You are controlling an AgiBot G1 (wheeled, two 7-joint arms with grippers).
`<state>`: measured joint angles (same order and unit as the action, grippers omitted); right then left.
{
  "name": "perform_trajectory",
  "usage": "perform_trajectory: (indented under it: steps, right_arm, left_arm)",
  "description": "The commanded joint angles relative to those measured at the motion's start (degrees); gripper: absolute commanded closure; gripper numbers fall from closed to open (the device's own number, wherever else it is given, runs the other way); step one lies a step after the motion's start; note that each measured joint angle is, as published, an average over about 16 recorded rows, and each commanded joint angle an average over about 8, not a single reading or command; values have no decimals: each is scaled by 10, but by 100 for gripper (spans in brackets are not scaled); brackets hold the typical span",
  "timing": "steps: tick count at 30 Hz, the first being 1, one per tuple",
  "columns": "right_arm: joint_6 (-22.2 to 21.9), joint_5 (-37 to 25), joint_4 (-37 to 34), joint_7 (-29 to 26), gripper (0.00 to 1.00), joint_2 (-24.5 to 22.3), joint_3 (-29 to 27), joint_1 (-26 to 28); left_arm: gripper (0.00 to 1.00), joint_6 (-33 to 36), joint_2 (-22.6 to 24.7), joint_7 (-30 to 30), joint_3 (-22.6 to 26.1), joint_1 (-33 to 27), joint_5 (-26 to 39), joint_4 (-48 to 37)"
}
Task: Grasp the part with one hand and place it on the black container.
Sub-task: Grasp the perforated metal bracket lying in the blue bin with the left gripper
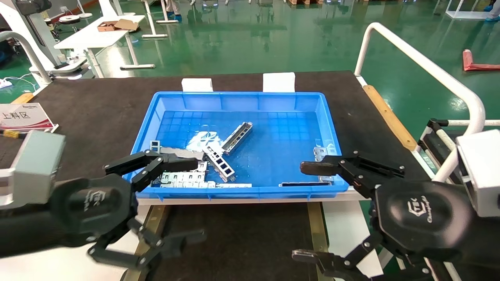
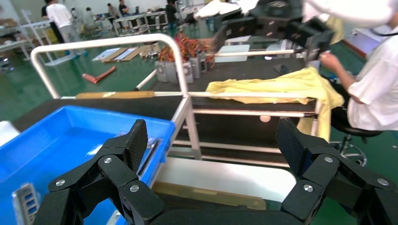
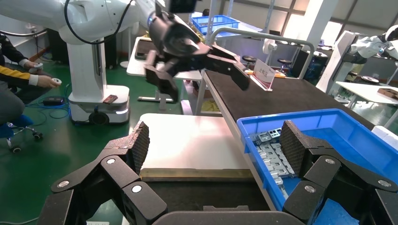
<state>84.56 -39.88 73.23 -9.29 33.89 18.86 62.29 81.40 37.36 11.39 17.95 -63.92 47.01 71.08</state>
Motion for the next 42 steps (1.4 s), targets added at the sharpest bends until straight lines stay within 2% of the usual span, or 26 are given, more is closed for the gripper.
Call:
perform_trajectory:
  steps: [1, 7, 13, 25, 33, 42]
  right_arm:
    - [0, 0, 0, 0, 0, 0, 0, 0]
    - [0, 0, 0, 0, 0, 0, 0, 0]
    - [0, 0, 0, 0, 0, 0, 0, 0]
    - [0, 0, 0, 0, 0, 0, 0, 0]
    - [0, 0, 0, 0, 0, 0, 1, 0]
    - [0, 0, 0, 0, 0, 0, 1, 0]
  left_arm:
    - [0, -5, 5, -2, 4, -3, 9, -6]
    - [0, -58, 45, 14, 32, -34, 72, -33]
    - [0, -108, 105, 29, 68, -75, 140, -88]
    - [0, -229, 239, 9, 114, -152, 241, -274]
    - [0, -308, 319, -71, 121, -190, 274, -415]
    - [0, -371, 385, -168, 116, -215, 278, -538]
